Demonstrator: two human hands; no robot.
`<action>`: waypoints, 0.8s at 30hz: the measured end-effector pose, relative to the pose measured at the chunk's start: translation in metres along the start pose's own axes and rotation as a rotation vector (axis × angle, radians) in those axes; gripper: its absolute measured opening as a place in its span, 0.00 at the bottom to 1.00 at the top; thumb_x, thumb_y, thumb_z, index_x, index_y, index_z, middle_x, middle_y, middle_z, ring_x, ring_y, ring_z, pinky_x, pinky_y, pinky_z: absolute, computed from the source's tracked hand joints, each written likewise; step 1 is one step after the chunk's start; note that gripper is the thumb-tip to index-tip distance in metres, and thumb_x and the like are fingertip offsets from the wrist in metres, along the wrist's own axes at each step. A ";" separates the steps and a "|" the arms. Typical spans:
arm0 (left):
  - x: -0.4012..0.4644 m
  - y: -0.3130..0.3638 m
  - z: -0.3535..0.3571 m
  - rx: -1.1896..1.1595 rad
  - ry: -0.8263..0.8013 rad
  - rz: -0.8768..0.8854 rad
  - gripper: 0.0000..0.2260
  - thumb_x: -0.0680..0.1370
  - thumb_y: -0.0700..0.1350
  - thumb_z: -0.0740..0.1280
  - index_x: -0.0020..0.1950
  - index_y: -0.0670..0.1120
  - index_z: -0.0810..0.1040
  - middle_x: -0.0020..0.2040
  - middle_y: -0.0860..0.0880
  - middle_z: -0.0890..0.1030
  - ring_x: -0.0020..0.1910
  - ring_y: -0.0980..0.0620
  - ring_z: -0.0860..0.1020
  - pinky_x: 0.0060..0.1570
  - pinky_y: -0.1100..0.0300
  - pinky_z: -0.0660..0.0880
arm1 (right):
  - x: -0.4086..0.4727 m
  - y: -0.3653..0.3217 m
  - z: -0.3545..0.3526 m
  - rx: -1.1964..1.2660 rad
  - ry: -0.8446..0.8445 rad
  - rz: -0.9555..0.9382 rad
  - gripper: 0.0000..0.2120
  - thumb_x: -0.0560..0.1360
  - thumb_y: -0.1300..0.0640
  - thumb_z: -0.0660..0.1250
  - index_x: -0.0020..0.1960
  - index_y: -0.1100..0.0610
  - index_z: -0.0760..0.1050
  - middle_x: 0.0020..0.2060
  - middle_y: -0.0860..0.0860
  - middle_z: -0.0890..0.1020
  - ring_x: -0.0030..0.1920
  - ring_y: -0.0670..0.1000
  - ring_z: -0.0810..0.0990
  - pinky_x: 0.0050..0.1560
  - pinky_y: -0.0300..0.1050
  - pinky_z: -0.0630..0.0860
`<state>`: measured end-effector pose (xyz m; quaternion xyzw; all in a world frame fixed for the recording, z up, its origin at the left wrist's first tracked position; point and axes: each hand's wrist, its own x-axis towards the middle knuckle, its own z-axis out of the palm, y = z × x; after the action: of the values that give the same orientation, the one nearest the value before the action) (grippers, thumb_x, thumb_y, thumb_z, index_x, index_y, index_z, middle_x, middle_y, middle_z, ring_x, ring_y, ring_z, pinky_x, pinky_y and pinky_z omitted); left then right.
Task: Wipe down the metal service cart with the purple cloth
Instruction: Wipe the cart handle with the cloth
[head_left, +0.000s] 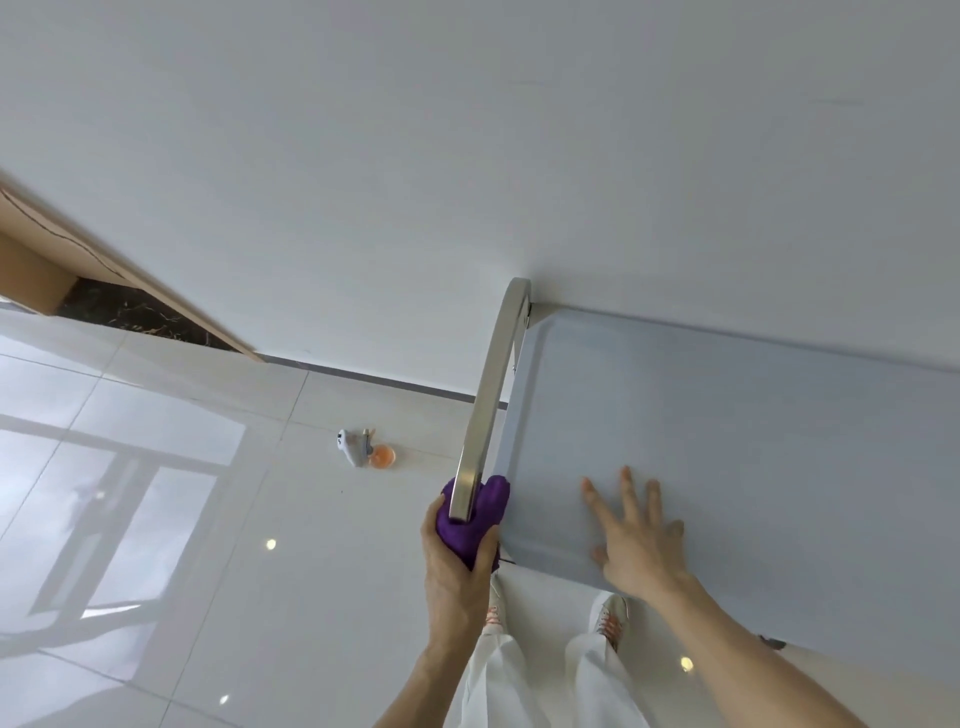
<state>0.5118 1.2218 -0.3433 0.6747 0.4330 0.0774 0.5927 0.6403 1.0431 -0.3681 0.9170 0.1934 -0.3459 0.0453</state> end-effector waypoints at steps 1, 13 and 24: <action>0.001 0.000 0.001 0.012 0.013 0.010 0.28 0.71 0.53 0.74 0.68 0.62 0.66 0.60 0.51 0.77 0.51 0.40 0.81 0.47 0.41 0.81 | -0.001 0.001 0.001 -0.012 0.014 -0.003 0.40 0.79 0.44 0.61 0.77 0.37 0.34 0.79 0.54 0.34 0.78 0.66 0.37 0.69 0.69 0.62; 0.109 0.127 0.041 0.821 -0.116 0.413 0.30 0.76 0.50 0.65 0.74 0.53 0.55 0.54 0.45 0.74 0.39 0.41 0.74 0.38 0.53 0.69 | -0.009 0.009 0.010 -0.028 0.084 -0.037 0.38 0.79 0.41 0.56 0.77 0.36 0.32 0.79 0.53 0.32 0.78 0.63 0.36 0.68 0.65 0.60; 0.061 0.087 0.013 0.787 -0.109 0.448 0.36 0.77 0.54 0.66 0.78 0.60 0.48 0.65 0.48 0.71 0.45 0.48 0.76 0.37 0.57 0.72 | -0.011 0.009 0.008 -0.031 0.077 -0.028 0.38 0.78 0.40 0.56 0.76 0.36 0.32 0.78 0.53 0.31 0.79 0.62 0.36 0.68 0.63 0.59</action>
<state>0.6000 1.2604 -0.2967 0.9287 0.2411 -0.0023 0.2817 0.6312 1.0291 -0.3676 0.9260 0.2129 -0.3081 0.0471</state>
